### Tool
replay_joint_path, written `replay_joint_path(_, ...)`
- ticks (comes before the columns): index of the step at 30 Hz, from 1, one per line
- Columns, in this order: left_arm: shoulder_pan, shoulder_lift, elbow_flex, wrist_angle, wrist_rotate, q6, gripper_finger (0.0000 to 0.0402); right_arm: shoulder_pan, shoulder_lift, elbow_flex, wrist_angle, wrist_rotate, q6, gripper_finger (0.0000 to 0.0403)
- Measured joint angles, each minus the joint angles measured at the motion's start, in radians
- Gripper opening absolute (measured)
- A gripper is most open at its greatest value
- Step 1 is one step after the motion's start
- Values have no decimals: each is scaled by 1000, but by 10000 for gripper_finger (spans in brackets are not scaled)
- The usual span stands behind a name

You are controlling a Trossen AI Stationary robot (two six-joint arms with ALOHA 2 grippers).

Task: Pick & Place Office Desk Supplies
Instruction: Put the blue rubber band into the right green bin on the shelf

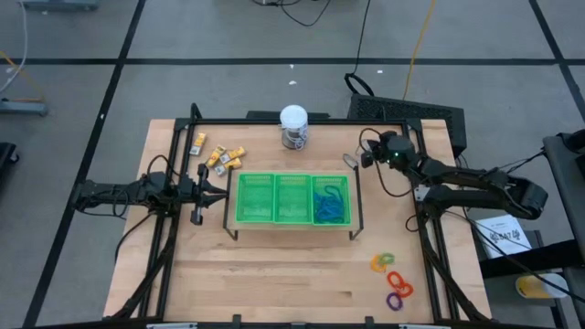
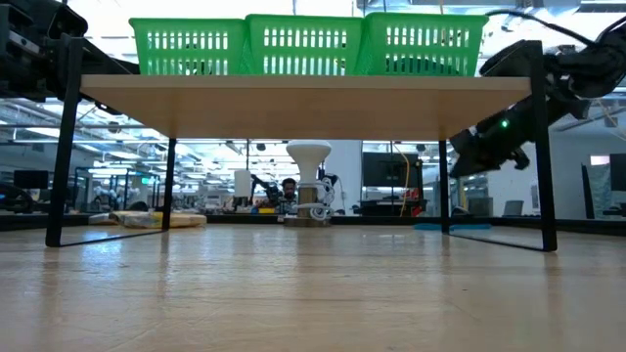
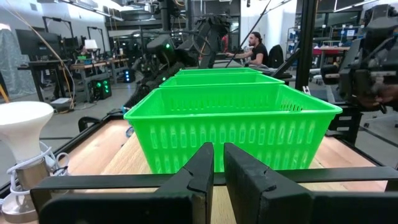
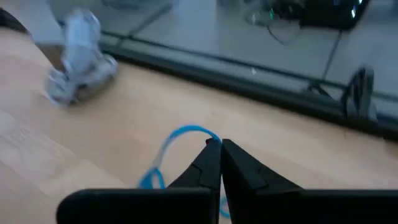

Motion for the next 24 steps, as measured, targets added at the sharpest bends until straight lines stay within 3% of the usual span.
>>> replay_joint_path(17, 0, 0, 0, 0, 0, 0, 44, 50, -17, 1, 376, -158, -34, 0)
replay_joint_path(24, 0, 0, 0, 0, 0, 0, 44, 143, -17, 1, 507, -207, -31, 0)
